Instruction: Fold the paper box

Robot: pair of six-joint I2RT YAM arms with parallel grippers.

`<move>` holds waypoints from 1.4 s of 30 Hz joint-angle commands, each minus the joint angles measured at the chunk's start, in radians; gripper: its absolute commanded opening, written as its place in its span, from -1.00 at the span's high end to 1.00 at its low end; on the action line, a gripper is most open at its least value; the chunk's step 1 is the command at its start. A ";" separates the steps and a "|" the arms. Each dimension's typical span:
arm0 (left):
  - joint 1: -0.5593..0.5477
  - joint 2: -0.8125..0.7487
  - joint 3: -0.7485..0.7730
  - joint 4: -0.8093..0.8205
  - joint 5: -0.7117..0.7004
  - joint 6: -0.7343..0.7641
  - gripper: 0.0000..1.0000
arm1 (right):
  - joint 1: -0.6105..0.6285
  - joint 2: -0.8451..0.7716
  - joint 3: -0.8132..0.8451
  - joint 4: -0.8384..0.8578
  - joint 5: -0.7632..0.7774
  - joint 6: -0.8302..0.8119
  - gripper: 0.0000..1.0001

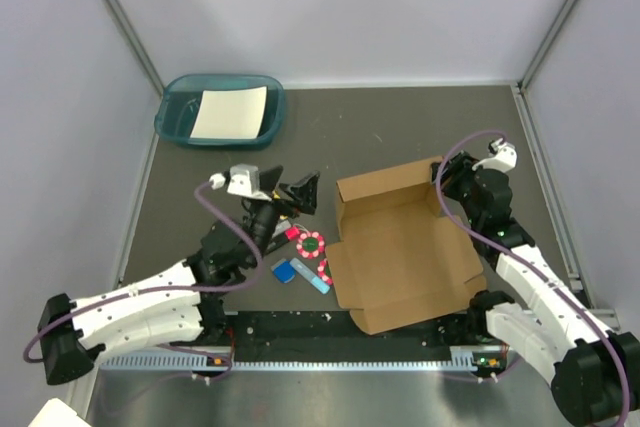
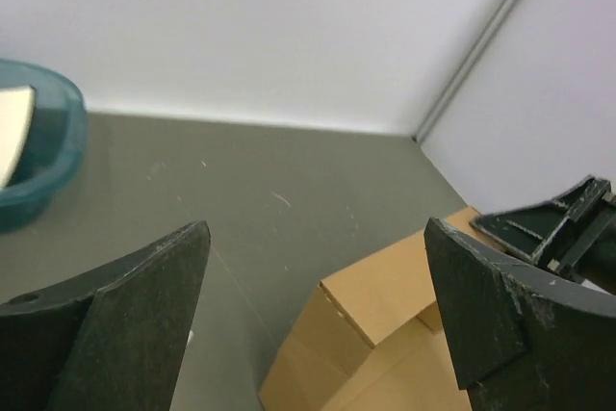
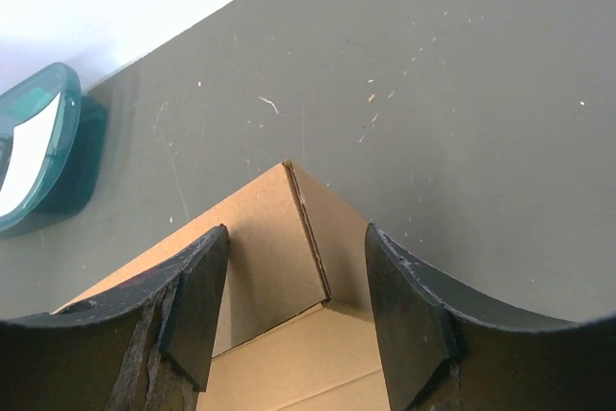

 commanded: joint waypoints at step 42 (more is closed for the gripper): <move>0.369 0.688 0.237 -0.027 0.728 -0.451 -0.17 | 0.104 -0.012 -0.119 -0.162 -0.030 0.111 0.08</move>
